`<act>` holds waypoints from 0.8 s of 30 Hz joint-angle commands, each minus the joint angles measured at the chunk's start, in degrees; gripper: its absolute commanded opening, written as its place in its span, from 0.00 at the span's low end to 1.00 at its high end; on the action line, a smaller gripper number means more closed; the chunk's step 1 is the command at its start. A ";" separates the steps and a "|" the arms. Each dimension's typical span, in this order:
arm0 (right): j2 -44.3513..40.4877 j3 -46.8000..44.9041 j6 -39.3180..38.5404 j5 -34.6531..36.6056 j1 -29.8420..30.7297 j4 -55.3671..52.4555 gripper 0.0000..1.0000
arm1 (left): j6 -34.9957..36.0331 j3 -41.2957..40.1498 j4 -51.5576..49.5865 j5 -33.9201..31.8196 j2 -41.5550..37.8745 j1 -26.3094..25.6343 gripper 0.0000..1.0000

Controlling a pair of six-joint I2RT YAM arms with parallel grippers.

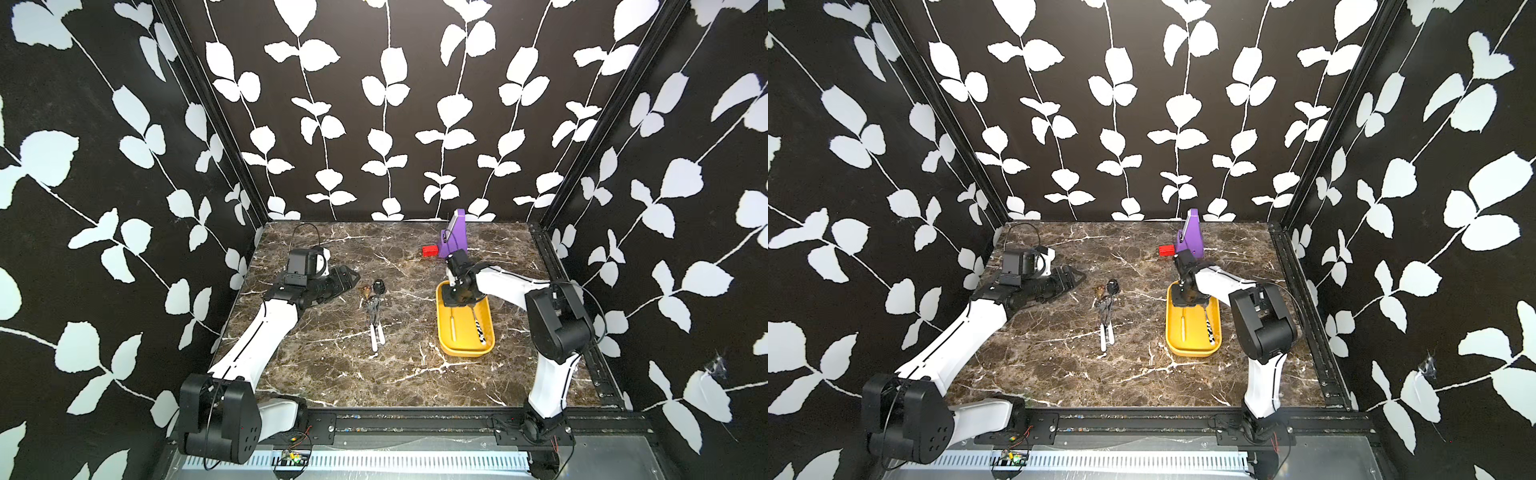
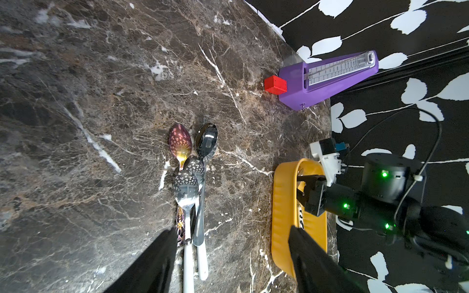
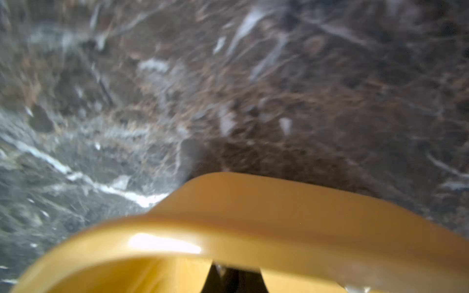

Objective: Put the spoon into the storage box
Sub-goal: Adjust the spoon in the storage box.

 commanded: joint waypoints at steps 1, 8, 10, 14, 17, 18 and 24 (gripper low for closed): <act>0.13 -2.37 1.43 -3.27 -0.88 0.21 0.16 | 0.90 -0.30 -0.27 0.65 -0.02 -0.01 0.75; -2.07 -2.39 0.32 1.35 -0.87 -2.78 0.35 | 0.99 -0.65 -0.25 0.62 -0.08 -0.02 0.75; -3.03 -2.06 0.27 2.84 -0.87 -4.25 0.35 | 0.92 -0.66 -0.05 0.68 -0.03 -0.05 0.75; -6.38 -2.80 1.16 4.21 -0.16 -6.76 0.38 | 0.90 -0.66 0.00 0.83 -0.08 -0.08 0.75; -8.75 -4.27 1.36 4.73 1.65 -8.17 0.40 | 0.99 -0.64 0.00 0.69 -0.24 -0.03 0.75; -9.37 -5.03 1.53 4.48 2.23 -8.53 0.40 | 0.96 -0.66 -0.17 0.65 -0.35 -0.09 0.75; -11.05 -8.50 2.44 3.82 5.18 -8.86 0.39 | 0.96 -0.92 -0.17 0.56 -0.50 -0.07 0.75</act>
